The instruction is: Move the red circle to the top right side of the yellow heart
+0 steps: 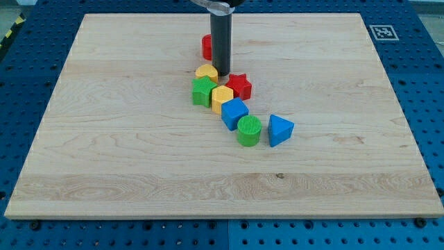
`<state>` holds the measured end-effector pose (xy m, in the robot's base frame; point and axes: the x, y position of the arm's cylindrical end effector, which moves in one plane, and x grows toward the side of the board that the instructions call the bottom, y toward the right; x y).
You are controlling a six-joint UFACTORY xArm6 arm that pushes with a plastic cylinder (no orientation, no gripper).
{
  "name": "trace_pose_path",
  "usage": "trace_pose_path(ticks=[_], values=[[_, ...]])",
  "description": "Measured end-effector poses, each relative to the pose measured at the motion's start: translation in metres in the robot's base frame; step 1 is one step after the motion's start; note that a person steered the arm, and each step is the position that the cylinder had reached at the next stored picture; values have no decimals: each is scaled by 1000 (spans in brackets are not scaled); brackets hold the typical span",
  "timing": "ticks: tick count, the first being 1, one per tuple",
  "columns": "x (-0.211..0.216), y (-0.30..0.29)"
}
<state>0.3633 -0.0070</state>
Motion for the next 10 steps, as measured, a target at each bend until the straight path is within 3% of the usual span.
trace_pose_path(ticks=[2,4,5,6,7,10], values=[[-17,-49],[-80,-76],[-118,-62],[-132,-9],[-91,-10],[-75,-13]])
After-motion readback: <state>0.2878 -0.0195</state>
